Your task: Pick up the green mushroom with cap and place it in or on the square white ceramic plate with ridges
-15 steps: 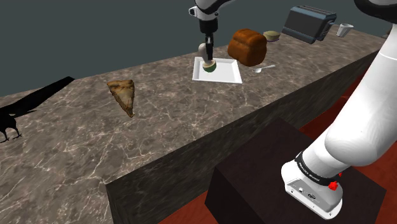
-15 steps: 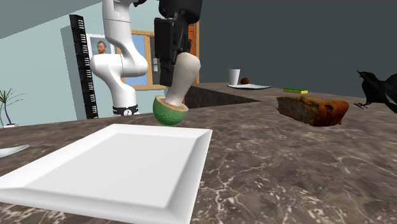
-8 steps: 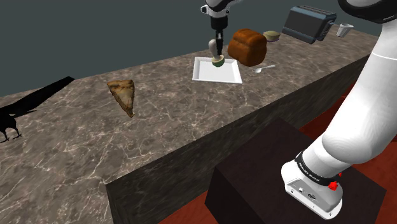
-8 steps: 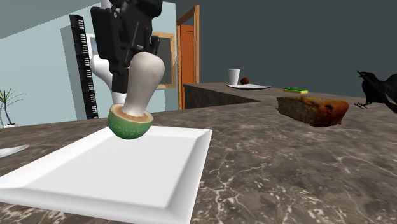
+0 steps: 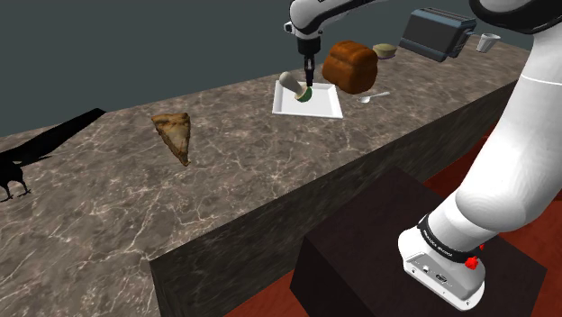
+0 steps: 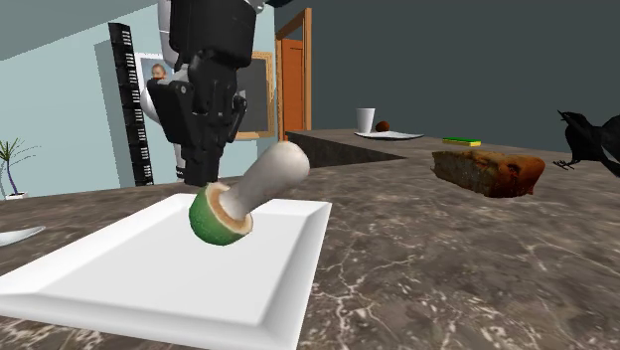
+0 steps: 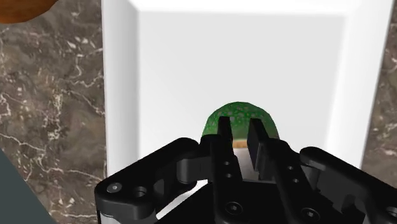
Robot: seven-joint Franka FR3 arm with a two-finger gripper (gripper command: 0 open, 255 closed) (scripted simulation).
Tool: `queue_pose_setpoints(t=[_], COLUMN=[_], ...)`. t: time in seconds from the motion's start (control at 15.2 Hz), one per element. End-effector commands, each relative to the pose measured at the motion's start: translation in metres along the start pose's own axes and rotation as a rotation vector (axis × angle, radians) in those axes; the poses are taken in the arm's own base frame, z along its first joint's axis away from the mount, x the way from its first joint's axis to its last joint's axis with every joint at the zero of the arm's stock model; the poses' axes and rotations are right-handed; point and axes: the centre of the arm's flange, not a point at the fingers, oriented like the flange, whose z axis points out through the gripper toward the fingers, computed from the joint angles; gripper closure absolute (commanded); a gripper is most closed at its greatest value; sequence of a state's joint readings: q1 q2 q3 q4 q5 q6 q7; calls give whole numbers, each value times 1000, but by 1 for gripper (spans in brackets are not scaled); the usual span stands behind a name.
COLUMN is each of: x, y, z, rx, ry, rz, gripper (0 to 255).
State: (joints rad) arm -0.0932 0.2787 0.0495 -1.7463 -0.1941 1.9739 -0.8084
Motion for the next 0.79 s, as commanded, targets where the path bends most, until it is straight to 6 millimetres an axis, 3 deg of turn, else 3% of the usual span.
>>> queue_pose_setpoints(t=[0.0, 0.2, 0.26, 0.33, 0.73], x=[3, 6, 1, 1, 46], y=[-1, -2, 5, 5, 4], z=[11, 27, 3, 3, -49], rx=[2, 2, -26, -26, 56], ry=[-1, -1, 17, 17, 96], rz=[0, 0, 9, 9, -38], gripper=[255, 255, 255, 0, 0])
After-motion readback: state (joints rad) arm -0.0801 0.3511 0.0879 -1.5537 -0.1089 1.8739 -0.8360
